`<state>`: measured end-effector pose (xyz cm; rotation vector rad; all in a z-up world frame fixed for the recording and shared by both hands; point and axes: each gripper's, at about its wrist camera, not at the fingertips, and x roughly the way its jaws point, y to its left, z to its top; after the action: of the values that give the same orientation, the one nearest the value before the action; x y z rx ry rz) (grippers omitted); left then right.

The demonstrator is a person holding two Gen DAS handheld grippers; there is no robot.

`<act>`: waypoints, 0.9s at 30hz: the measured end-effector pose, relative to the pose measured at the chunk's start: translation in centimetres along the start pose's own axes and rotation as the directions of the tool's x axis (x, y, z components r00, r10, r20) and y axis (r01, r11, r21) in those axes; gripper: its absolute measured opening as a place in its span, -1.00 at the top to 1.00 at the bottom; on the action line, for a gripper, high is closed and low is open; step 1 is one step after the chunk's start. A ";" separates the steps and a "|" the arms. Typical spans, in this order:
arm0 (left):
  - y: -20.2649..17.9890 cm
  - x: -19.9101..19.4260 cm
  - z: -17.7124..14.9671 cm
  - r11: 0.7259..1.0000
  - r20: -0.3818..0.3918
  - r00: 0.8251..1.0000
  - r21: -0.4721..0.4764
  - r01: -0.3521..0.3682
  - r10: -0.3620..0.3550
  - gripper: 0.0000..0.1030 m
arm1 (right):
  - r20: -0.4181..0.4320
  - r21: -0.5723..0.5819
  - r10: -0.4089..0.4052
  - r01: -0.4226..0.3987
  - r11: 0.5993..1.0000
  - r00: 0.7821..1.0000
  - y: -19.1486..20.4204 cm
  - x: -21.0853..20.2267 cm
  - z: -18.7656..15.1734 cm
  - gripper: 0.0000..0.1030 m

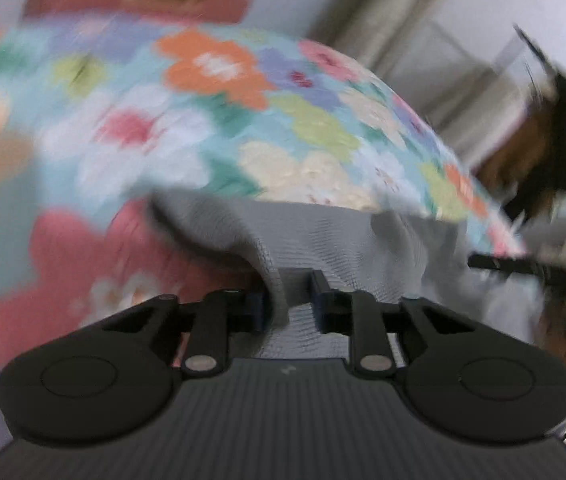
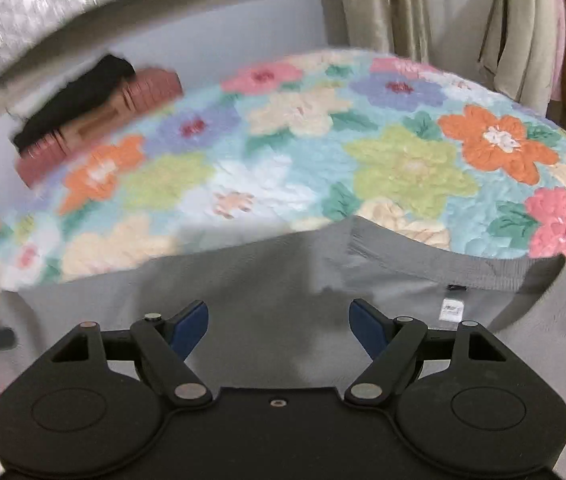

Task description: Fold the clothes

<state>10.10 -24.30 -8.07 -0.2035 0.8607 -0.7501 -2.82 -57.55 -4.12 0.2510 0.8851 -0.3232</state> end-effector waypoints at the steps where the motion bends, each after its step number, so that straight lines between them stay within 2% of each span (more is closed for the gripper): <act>1: -0.7 0.3 -0.1 0.999 0.007 1.000 0.034 -0.003 0.003 0.59 | -0.017 -0.053 -0.041 0.040 0.998 0.999 0.4 0.9 0.1 -0.59; 3: -0.9 0.8 -0.3 1.000 0.009 1.000 0.023 0.017 -0.017 0.59 | 0.008 -0.148 -0.072 0.073 0.986 0.997 1.0 2.0 0.3 -0.59; 4: -0.7 1.1 -0.4 1.000 0.010 1.000 0.008 0.024 -0.024 0.59 | 0.020 -0.151 -0.070 0.072 0.986 0.997 0.9 2.6 0.7 -0.59; 6: -0.5 1.3 -0.5 1.000 0.025 0.999 0.003 0.020 -0.020 0.59 | 0.015 -0.093 -0.056 0.058 0.994 0.998 0.2 3.8 1.4 -0.59; 7: -0.3 1.2 -0.6 1.000 0.042 0.999 0.010 0.015 -0.016 0.74 | 0.008 -0.052 -0.043 0.043 0.998 0.999 -0.4 4.6 1.7 -0.50; 8: -0.3 1.2 -0.6 1.000 0.057 0.998 0.018 0.009 -0.010 0.83 | -0.009 -0.019 -0.022 0.022 1.000 1.000 -0.8 5.2 1.8 -0.32; 9: -0.3 1.0 -0.6 1.000 0.073 0.997 0.025 0.004 -0.006 0.83 | -0.013 -0.007 -0.016 0.016 1.000 1.000 -0.9 5.6 1.9 0.18; 10: -0.3 0.7 -0.5 1.000 0.094 0.996 0.029 0.005 -0.008 0.83 | 0.011 -0.020 -0.019 0.020 1.000 1.000 -0.8 5.6 2.0 0.84; 12: -0.4 0.2 -0.3 1.000 0.141 0.990 0.022 0.018 -0.021 0.83 | 0.088 -0.066 -0.052 0.057 0.996 0.995 0.2 4.5 2.4 0.86; 14: -0.4 -0.3 -0.1 1.000 0.178 0.984 0.016 0.021 -0.024 0.83 | 0.175 -0.107 -0.107 0.127 0.986 0.979 0.8 3.3 3.5 0.86; 16: -0.5 -0.1 -0.1 0.999 0.188 0.982 0.030 -0.021 0.015 0.83 | 0.224 -0.095 -0.142 0.166 0.981 0.964 0.6 2.5 4.7 0.87; 18: -0.5 0.3 -0.2 0.998 0.182 0.982 0.041 -0.055 0.046 0.81 | 0.225 -0.086 -0.162 0.185 0.979 0.961 0.0 2.6 5.3 0.87; 21: 0.2 0.9 -0.3 0.998 0.138 0.989 0.013 -0.056 0.053 0.72 | 0.182 -0.079 -0.200 0.217 0.973 0.963 -0.3 4.4 4.8 0.85; 22: 0.5 0.9 -0.2 0.999 0.128 0.990 -0.003 -0.052 0.052 0.63 | 0.155 -0.065 -0.203 0.215 0.974 0.967 -0.4 4.9 4.6 0.84; 24: 1.3 0.7 0.2 0.998 0.098 0.994 -0.052 -0.036 0.041 0.22 | 0.110 -0.026 -0.210 0.214 0.976 0.971 -0.6 5.7 4.1 0.73; 25: 1.9 0.5 0.5 0.996 0.069 0.997 -0.092 -0.021 0.027 -0.18 | 0.109 0.009 -0.209 0.209 0.978 0.972 -0.7 5.6 3.9 0.60; 26: 2.5 0.4 0.7 0.992 0.029 1.000 -0.129 -0.004 0.008 -0.31 | 0.113 0.043 -0.197 0.193 0.980 0.974 -0.8 5.1 3.9 0.49; 27: 3.0 0.2 0.9 0.986 -0.012 1.000 -0.164 0.012 -0.014 -0.37 | 0.117 0.073 -0.181 0.173 0.982 0.977 -0.8 4.5 3.9 0.21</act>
<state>12.47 -22.36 -8.97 -0.3506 0.9354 -0.6935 2.31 -60.42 -5.34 0.2082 0.7776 -0.5274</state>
